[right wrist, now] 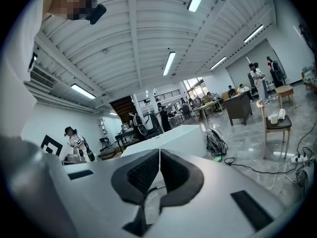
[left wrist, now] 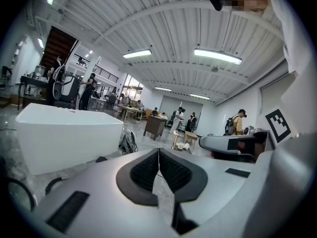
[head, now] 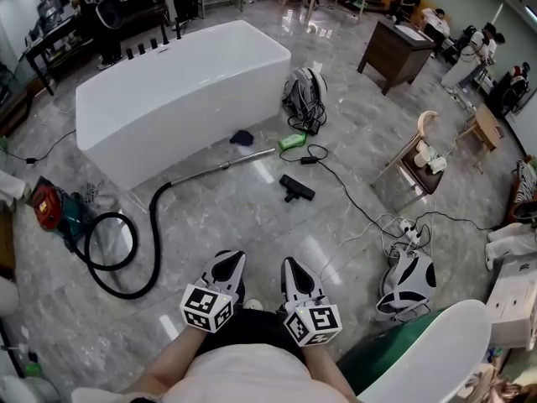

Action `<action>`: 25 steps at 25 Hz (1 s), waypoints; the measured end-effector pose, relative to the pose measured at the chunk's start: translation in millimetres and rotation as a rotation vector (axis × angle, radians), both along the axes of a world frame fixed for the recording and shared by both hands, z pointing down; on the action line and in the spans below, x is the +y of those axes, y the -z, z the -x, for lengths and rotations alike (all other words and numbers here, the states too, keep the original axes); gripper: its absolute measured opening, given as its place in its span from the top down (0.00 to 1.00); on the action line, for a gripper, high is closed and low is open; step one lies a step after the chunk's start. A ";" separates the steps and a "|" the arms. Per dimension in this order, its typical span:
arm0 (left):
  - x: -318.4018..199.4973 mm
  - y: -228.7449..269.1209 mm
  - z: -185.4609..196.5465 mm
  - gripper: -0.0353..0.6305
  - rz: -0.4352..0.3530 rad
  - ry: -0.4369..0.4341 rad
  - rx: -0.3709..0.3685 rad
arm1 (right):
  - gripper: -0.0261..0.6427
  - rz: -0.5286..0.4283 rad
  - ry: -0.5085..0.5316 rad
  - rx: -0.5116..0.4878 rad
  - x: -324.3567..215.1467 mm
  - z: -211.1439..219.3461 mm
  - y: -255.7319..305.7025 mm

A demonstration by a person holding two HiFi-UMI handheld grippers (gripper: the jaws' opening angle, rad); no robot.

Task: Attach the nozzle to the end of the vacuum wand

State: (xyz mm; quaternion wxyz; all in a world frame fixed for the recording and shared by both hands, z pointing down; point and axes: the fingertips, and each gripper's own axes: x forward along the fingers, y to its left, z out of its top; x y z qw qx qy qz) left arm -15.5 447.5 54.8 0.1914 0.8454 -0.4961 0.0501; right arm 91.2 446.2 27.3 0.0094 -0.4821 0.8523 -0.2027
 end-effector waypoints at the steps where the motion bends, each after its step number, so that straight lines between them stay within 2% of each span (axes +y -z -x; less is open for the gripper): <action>1: -4.2 -1.7 0.2 0.93 0.003 -0.002 0.001 | 0.94 0.005 -0.004 -0.002 -4.7 -0.2 -2.0; 8: -60.1 -9.0 8.0 0.93 0.021 -0.005 0.025 | 0.94 0.022 -0.031 0.013 -60.0 0.0 -7.7; 17: -200.3 -3.5 23.5 0.93 0.001 -0.040 0.042 | 0.94 0.031 -0.044 0.048 -180.6 16.9 -15.9; 25: -309.7 2.7 31.1 0.93 0.011 -0.107 0.033 | 0.94 0.045 -0.071 0.043 -292.0 34.1 -11.9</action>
